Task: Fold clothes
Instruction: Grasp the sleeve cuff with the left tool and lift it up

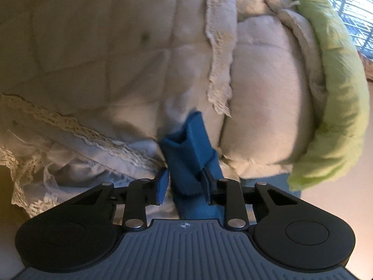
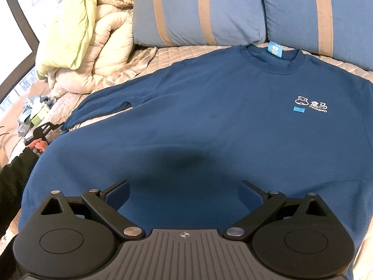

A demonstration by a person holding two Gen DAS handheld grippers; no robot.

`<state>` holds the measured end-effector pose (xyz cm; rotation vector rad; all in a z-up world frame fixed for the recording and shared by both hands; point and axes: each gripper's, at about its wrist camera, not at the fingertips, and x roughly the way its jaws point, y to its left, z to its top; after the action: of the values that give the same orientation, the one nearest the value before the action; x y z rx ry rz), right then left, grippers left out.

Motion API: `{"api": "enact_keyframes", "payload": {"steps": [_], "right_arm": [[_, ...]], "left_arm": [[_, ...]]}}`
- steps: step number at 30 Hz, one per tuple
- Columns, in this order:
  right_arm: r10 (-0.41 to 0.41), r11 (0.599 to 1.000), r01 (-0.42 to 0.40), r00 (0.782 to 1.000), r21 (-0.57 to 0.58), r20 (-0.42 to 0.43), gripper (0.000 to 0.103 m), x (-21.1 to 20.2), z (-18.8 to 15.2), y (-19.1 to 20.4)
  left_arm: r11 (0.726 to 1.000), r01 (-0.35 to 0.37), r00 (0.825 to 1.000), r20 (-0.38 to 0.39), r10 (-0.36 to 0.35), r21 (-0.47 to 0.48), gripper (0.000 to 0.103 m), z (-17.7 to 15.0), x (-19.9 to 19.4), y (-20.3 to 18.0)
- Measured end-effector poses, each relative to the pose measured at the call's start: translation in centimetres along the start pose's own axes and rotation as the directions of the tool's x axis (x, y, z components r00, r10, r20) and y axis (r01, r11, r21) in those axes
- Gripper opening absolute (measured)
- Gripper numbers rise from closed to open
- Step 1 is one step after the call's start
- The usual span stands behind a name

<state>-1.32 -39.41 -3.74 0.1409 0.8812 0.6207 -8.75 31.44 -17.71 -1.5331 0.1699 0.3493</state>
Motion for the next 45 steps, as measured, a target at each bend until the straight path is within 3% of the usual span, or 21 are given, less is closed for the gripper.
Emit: {"api": "enact_keyframes", "payload": {"steps": [8,12,16,22,29,35,45], "right_arm": [[0.004,1.000,-0.004,1.000,0.005,0.002,0.099,0.0,0.0,-0.1],[0.005,1.000,-0.005,1.000,0.003,0.007,0.099,-0.1,-0.1,-0.1],[0.007,1.000,-0.008,1.000,0.006,0.019,0.099,-0.3,-0.1,-0.2],[-0.014,1.000,0.015,0.998,-0.015,0.061,0.099,-0.8,-0.3,0.3],[-0.062,0.997,0.066,0.996,-0.048,0.070,0.099,-0.8,-0.3,0.9],[-0.116,0.989,0.123,0.989,-0.076,0.095,0.099,-0.9,-0.5,1.5],[-0.132,0.986,0.143,0.984,-0.088,0.121,0.099,-1.2,-0.8,1.7]], "left_arm": [[0.989,-0.075,0.997,0.028,0.072,0.126,0.012,0.7,0.7,-2.9],[0.945,-0.148,0.989,0.060,0.137,0.291,0.012,0.6,0.7,-6.3],[0.840,-0.215,0.976,0.093,0.195,0.497,0.011,0.2,0.9,-10.4],[0.691,-0.251,0.967,0.156,0.199,0.678,0.011,-1.5,0.7,-15.7],[0.505,-0.267,0.963,0.209,0.169,0.821,0.011,-4.7,1.1,-20.8],[0.362,-0.254,0.966,0.220,0.133,0.897,0.011,-8.2,1.4,-23.5],[0.186,-0.165,0.985,0.153,0.076,0.969,0.010,-14.0,2.3,-26.4]]}}
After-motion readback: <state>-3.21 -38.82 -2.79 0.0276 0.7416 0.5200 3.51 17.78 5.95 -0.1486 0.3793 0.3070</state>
